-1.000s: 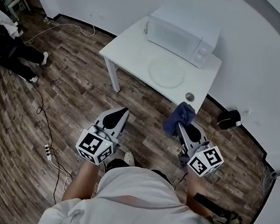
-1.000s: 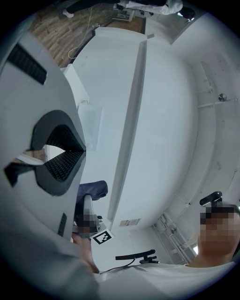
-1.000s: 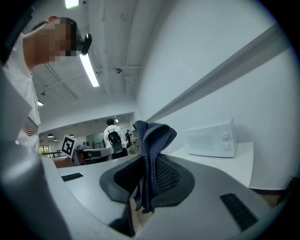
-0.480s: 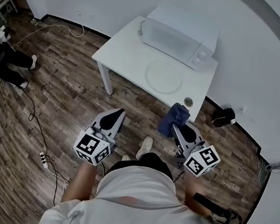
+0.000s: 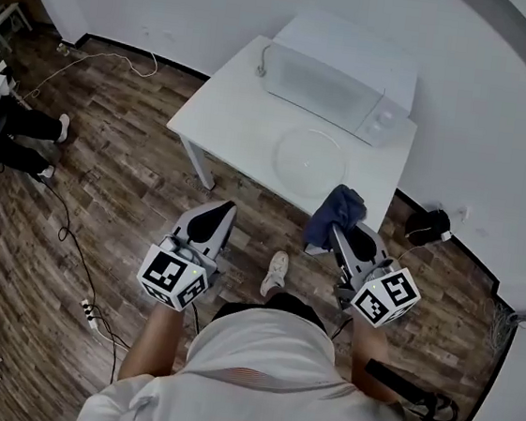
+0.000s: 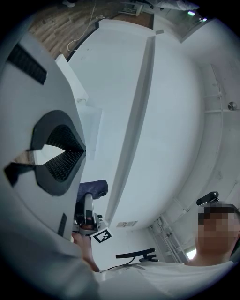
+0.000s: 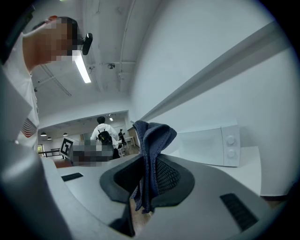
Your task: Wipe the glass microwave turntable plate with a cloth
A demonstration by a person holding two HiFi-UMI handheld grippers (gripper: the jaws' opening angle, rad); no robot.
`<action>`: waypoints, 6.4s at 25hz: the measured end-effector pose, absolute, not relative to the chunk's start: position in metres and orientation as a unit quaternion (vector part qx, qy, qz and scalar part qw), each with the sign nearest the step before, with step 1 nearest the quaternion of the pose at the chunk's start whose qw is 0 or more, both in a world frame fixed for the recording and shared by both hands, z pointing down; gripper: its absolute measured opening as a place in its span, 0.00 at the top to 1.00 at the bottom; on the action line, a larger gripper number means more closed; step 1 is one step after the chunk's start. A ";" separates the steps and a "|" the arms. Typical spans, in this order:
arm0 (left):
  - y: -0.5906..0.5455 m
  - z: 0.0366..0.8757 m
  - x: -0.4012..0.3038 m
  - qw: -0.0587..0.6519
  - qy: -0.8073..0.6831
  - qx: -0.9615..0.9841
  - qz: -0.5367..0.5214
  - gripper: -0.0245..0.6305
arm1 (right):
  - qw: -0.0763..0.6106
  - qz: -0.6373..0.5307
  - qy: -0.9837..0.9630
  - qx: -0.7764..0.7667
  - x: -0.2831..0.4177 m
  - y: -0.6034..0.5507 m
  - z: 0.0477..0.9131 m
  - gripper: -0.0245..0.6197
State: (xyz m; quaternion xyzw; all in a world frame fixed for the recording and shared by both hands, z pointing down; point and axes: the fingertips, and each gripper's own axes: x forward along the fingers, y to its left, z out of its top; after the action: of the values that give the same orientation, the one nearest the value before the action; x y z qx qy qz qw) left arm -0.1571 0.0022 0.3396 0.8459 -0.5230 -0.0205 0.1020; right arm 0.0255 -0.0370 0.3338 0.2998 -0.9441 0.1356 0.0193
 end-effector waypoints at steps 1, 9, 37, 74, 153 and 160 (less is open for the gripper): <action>-0.009 0.339 -0.156 0.100 -0.523 0.846 -0.020 0.95 | 0.018 0.136 -0.943 0.303 0.028 -0.047 0.334 0.87; -0.099 0.336 -0.139 0.094 -0.520 0.849 -0.006 0.95 | 0.004 0.139 -0.937 0.322 0.056 -0.138 0.334 0.87; -0.290 0.401 -0.138 0.149 -0.430 0.889 0.042 0.95 | 0.011 0.259 -0.884 0.389 0.043 -0.277 0.410 0.87; -0.258 0.501 -0.202 0.228 -0.491 0.838 0.071 0.95 | 0.193 0.415 -0.835 0.305 -0.090 -0.350 0.623 0.87; -0.237 0.508 -0.233 0.242 -0.492 0.835 0.050 0.95 | 0.223 0.452 -0.822 0.266 -0.120 -0.269 0.627 0.87; -0.240 0.508 -0.227 0.243 -0.481 0.841 0.047 0.95 | 0.243 0.449 -0.815 0.274 -0.110 -0.267 0.634 0.86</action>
State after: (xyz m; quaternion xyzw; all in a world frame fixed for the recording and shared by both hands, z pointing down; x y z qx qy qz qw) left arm -0.2268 -0.2404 0.5078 0.8408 -0.4815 0.0473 0.2429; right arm -0.1100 -0.2675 0.6340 0.2744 -0.8148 0.4490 0.2434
